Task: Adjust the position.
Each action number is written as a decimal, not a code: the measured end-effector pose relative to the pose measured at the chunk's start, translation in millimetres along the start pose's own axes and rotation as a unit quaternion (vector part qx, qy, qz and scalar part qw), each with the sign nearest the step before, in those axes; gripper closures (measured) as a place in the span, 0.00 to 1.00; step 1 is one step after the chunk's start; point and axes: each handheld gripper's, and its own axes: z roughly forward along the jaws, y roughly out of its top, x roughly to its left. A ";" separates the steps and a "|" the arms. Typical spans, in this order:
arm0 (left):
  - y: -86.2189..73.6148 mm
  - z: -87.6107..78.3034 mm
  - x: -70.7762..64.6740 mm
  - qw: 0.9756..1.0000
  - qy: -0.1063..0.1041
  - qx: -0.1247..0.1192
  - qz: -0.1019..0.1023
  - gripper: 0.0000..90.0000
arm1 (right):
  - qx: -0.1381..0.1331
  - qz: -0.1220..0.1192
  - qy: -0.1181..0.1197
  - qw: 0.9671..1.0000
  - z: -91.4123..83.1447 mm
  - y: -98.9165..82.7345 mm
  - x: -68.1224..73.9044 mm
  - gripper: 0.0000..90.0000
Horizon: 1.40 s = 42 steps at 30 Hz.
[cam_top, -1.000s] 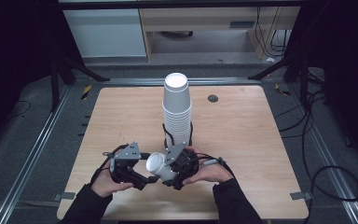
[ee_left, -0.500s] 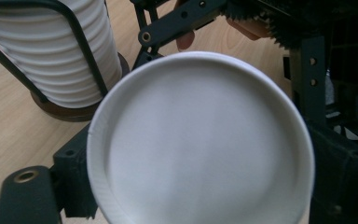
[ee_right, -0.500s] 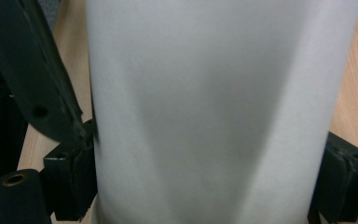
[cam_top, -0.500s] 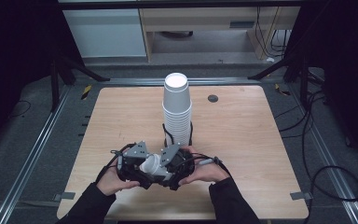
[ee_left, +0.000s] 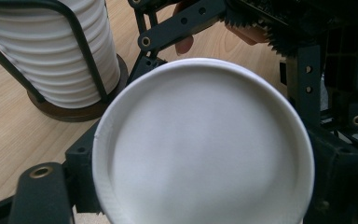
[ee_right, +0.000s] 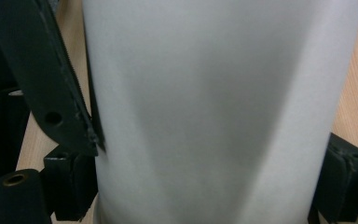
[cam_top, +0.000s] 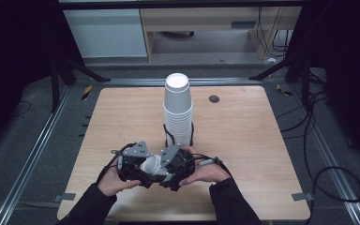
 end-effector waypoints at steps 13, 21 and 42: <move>0.7 -2.9 -0.9 1.000 -0.001 -0.005 0.004 0.22 | -0.006 0.008 0.005 1.000 -1.4 0.6 -1.0 0.13; 1.3 -4.6 -2.3 1.000 0.003 -0.006 0.009 0.22 | -0.010 0.019 0.008 1.000 -2.9 1.0 -1.5 0.10; -4.6 -24.2 12.4 0.999 0.018 -0.035 -0.006 0.22 | -0.075 0.051 -0.047 0.995 -52.0 -12.6 -9.3 0.04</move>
